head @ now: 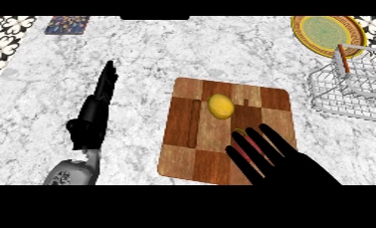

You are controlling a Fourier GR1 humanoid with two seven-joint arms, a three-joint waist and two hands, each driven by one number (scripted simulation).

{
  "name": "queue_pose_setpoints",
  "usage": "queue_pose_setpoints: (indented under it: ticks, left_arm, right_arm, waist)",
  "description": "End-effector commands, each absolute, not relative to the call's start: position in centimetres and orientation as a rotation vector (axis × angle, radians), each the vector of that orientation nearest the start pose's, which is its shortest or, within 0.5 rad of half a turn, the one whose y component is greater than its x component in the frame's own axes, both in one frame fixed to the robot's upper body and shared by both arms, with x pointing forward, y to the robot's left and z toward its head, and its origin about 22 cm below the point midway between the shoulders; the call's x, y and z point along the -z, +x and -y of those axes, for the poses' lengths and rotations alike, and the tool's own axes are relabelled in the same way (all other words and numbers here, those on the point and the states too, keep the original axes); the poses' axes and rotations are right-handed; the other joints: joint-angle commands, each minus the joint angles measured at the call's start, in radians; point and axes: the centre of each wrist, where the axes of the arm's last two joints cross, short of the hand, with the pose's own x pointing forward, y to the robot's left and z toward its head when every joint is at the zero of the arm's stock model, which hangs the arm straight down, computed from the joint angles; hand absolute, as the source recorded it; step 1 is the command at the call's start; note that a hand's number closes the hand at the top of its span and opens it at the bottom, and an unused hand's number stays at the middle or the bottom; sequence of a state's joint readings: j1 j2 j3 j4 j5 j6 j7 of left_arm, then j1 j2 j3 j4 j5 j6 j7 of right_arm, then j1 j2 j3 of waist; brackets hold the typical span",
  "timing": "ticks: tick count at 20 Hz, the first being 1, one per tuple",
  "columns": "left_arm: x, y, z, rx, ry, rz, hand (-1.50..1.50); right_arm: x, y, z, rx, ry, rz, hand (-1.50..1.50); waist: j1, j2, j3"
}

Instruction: Pick the bell pepper from the cutting board and place it in the tiered basket

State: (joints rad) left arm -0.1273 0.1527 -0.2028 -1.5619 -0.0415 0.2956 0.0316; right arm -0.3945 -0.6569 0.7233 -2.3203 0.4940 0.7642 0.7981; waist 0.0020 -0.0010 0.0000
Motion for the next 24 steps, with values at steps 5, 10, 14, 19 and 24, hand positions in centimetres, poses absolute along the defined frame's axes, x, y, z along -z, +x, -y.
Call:
queue_pose_setpoints:
  ticks: [5, 10, 14, 19, 24]
  left_arm:
    - [-3.2, 25.8, -19.8, 0.118, 0.191, 1.665, 0.0]
    - [-3.2, 27.8, -20.3, 0.117, 0.19, 1.659, 0.0]
    - [-2.7, 28.0, -21.4, 0.089, 0.184, 1.652, 0.0]
    - [-2.7, 26.2, -20.7, 0.108, 0.184, 1.663, 0.0]
    - [-3.6, 26.4, -20.8, 0.116, 0.177, 1.674, 0.0]
  right_arm:
    - [-17.7, 19.8, 17.0, -1.809, -0.88, 1.19, -1.5]
    - [-15.0, 20.0, 16.0, -1.842, -0.836, 1.144, -1.5]
    - [-15.7, 17.6, 18.3, -1.828, -0.785, 1.14, -1.5]
    - [-14.5, 20.0, 18.0, -1.832, -0.765, 1.17, -1.5]
    - [-12.7, 20.9, 17.5, -1.856, -0.73, 1.157, -1.5]
  waist:
    - [0.005, 0.002, 0.001]
    - [0.001, 0.002, 0.0]
    - [-0.007, 0.001, 0.0]
    - [-0.001, 0.0, 0.0]
    - [0.002, 0.0, 0.0]
